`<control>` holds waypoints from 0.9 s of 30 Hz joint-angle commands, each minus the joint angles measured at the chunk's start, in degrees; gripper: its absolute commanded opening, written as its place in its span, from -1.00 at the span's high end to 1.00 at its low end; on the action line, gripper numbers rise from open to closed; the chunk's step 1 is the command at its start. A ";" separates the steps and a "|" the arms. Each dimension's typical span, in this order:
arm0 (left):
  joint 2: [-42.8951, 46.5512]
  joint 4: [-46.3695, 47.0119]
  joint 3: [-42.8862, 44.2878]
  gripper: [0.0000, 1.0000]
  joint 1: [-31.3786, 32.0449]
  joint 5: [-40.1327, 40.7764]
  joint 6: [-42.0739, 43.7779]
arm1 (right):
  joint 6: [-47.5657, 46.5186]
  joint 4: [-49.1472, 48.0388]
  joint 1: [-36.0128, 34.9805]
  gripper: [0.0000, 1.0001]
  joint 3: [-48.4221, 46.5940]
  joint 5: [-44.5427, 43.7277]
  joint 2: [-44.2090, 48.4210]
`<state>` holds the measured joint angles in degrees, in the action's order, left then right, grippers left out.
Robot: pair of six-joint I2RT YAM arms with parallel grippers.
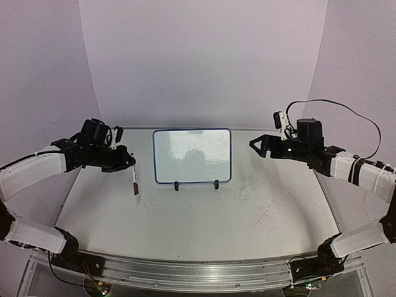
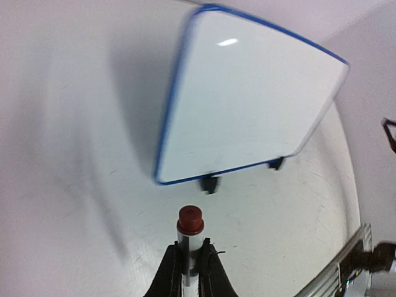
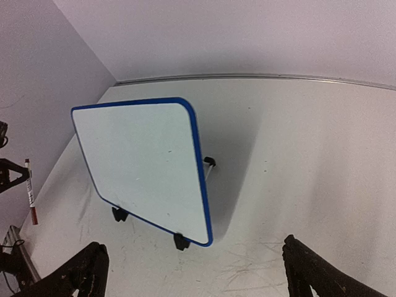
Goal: Write a sentence on the whiteboard
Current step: Pick up the whiteboard marker from the center of the board, then pass from the left arm to the right
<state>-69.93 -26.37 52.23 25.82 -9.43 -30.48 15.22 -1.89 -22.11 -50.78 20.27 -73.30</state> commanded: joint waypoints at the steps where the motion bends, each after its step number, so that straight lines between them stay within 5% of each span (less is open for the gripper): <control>1: -1.41 19.53 1.28 1.00 9.10 -7.67 11.34 | 3.01 -2.69 -3.53 -0.97 -4.08 9.43 -1.50; 6: -11.03 32.10 8.66 1.00 13.53 -21.77 19.27 | 5.07 -8.06 -12.18 -0.89 -6.21 22.98 -7.03; 12: -18.86 34.53 16.25 1.00 16.94 -32.19 22.72 | 7.63 -13.09 -18.63 -0.62 -7.22 26.02 -11.38; 27: -19.63 35.07 16.73 1.00 20.15 -34.53 21.66 | 10.87 -21.84 -22.14 0.19 -10.49 29.05 -19.52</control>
<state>-90.41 6.17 67.07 45.60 -42.54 -8.88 25.71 -19.35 -43.35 -58.24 47.55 -91.50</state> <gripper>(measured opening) 0.072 0.444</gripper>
